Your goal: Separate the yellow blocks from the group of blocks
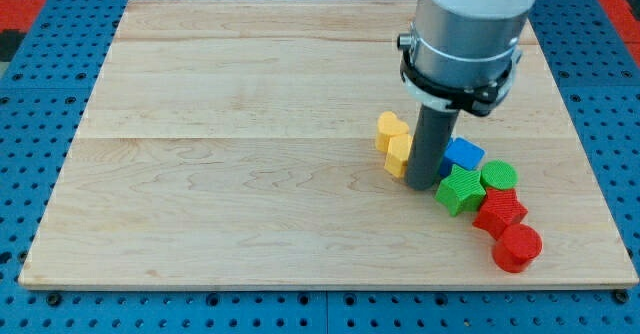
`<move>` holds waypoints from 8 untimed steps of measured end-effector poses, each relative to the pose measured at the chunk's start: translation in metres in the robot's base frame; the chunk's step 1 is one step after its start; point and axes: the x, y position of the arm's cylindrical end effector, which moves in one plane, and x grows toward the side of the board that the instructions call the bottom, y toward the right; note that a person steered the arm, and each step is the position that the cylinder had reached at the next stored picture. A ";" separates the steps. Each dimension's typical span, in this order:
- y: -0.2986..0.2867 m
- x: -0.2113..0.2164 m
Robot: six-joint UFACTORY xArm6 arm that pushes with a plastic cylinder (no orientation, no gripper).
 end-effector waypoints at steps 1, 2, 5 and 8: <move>-0.009 -0.006; 0.006 -0.025; -0.015 -0.044; 0.001 -0.020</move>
